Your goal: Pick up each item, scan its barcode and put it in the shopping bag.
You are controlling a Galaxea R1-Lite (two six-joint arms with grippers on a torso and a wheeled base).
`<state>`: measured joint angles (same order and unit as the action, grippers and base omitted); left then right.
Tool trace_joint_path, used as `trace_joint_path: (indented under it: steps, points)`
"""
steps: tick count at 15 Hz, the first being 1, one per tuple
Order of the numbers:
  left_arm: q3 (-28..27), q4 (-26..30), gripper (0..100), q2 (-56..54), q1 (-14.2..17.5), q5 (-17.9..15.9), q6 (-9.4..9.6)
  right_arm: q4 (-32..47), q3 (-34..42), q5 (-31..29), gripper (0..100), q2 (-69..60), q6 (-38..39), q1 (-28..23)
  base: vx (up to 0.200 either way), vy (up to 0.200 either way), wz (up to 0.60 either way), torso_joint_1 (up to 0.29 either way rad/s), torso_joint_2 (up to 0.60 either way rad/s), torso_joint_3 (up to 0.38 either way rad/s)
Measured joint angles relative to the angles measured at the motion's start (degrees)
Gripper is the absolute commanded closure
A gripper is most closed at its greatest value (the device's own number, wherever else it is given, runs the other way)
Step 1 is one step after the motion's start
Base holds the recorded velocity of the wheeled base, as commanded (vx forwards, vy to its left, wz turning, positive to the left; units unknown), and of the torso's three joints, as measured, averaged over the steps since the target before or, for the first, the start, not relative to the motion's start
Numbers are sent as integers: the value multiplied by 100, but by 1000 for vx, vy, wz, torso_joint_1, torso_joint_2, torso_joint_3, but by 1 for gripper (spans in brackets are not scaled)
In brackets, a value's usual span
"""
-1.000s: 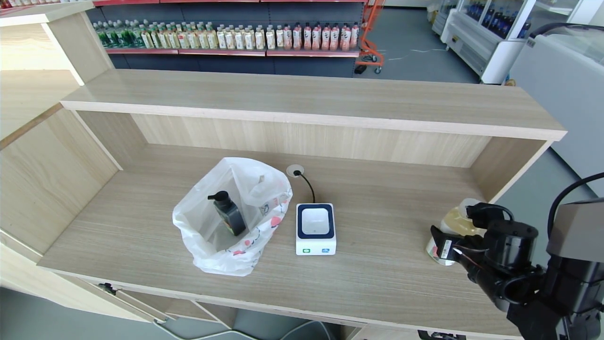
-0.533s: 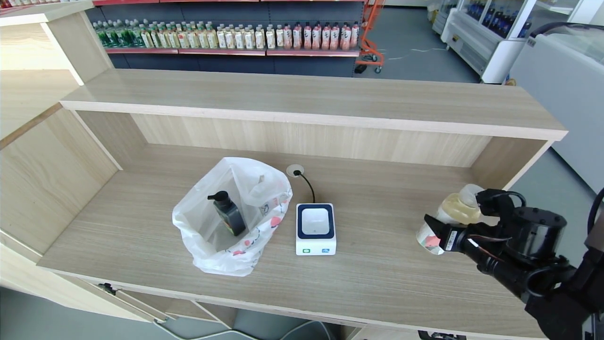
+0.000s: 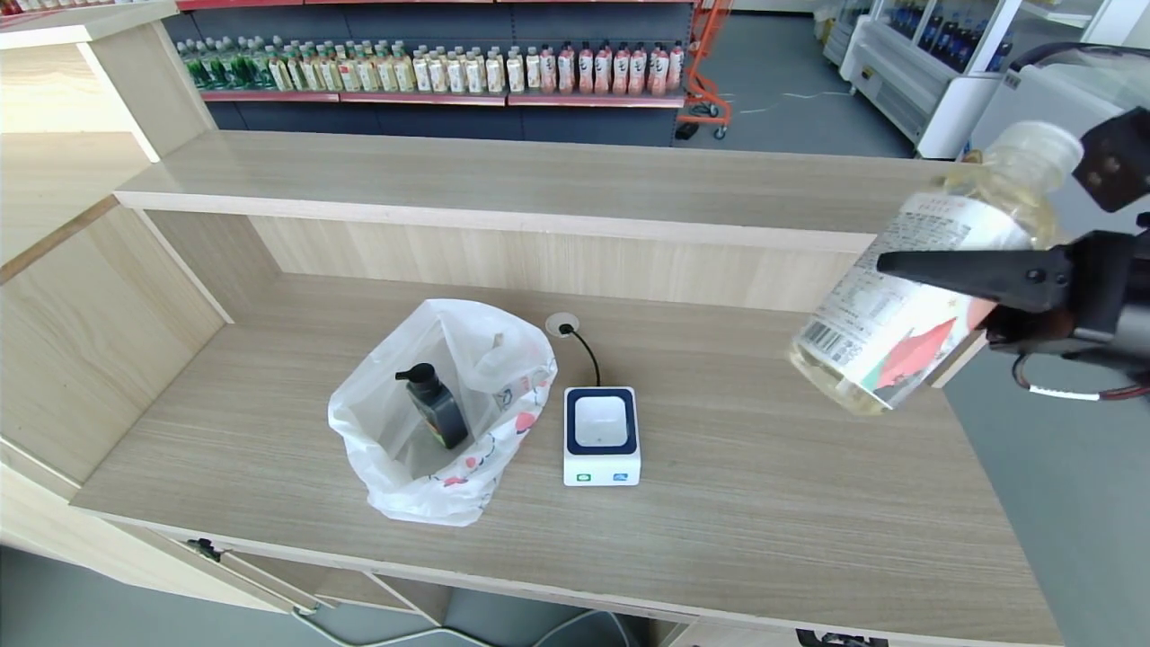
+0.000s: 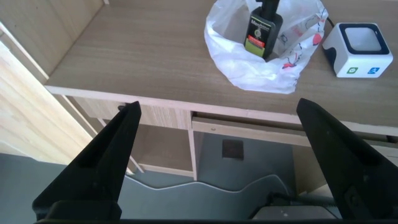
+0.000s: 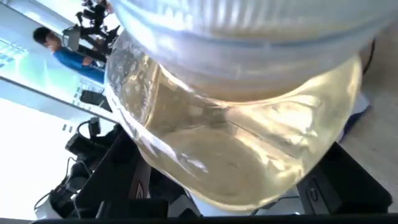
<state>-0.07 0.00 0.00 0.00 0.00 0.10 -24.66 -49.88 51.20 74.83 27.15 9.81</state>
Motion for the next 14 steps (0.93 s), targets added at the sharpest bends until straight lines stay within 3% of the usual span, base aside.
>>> trace_joint_path:
  steps: [2,7,14]
  points:
    - [0,0,0,0,0,0,0,551,-596,1120,100,-700,334,350,0,0,0,0,0,0]
    - [0,0,0,0,0,0,0,652,-806,2845,100,-1392,1295,763,0,0,0,0,0,0]
    - [2,0,0,2,0,-2,0,655,-383,3009,100,-1515,1301,824,0,0,0,0,0,0]
